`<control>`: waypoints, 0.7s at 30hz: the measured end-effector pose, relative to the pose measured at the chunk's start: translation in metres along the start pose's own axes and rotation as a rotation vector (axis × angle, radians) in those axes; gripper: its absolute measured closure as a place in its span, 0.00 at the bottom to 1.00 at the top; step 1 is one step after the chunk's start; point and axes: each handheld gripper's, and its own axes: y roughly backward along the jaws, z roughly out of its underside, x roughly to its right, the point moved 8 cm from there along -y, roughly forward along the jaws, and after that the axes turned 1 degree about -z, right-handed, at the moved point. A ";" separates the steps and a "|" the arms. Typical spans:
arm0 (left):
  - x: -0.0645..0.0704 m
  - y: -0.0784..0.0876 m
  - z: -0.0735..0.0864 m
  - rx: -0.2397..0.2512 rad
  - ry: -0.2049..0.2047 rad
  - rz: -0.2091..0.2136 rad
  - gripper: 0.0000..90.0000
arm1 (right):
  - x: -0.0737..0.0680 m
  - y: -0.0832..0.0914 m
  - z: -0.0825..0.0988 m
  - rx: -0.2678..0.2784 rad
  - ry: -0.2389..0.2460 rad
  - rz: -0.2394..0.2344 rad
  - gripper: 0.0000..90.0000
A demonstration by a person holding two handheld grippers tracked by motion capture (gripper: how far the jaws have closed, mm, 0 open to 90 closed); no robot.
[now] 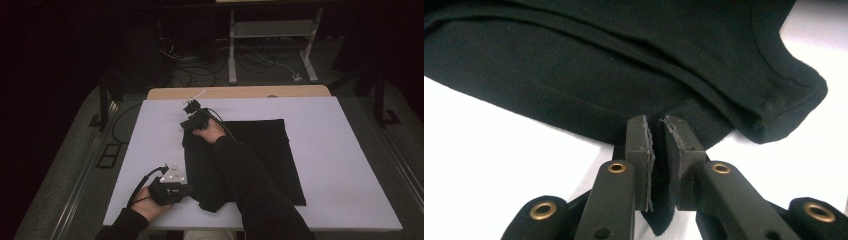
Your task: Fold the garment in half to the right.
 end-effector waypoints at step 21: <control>0.001 0.007 -0.008 0.047 0.003 0.001 0.90 | -0.002 0.020 0.004 -0.026 0.023 -0.026 0.94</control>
